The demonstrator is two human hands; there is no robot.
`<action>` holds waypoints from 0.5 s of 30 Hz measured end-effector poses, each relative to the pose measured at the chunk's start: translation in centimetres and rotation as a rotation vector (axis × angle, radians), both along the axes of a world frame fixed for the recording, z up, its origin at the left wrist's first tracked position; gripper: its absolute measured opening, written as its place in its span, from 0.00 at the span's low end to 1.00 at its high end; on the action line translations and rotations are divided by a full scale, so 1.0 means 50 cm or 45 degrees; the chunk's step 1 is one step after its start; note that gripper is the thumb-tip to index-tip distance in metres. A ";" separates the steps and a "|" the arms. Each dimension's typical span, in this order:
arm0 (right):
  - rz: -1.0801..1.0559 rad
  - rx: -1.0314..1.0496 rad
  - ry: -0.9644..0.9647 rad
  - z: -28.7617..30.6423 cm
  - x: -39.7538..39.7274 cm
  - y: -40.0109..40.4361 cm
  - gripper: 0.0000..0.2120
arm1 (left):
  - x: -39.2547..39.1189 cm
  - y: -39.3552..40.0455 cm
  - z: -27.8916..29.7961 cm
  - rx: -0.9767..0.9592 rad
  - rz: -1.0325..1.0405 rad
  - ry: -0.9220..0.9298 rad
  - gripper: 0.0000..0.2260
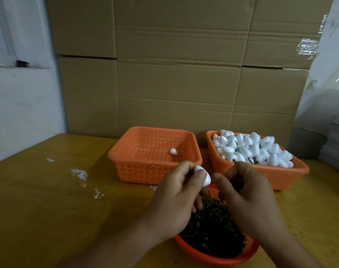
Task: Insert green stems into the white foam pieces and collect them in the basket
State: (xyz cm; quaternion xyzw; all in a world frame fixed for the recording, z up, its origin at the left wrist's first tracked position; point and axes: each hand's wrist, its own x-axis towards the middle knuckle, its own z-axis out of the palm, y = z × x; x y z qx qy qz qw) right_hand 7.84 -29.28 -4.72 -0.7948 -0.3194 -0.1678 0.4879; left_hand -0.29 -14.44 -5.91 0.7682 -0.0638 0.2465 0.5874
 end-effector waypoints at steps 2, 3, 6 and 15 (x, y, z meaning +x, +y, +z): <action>0.020 0.134 0.032 0.003 -0.003 0.004 0.14 | 0.001 0.007 0.012 -0.336 -0.059 0.102 0.12; 0.046 0.200 0.045 0.004 -0.006 0.005 0.17 | 0.002 0.011 0.017 -0.508 -0.111 0.158 0.12; 0.154 0.389 0.008 0.007 -0.015 0.010 0.20 | 0.003 0.022 0.028 -0.916 -0.279 0.279 0.11; 0.366 0.606 -0.164 -0.001 -0.031 0.022 0.01 | 0.001 0.026 0.042 -1.260 -0.457 0.366 0.10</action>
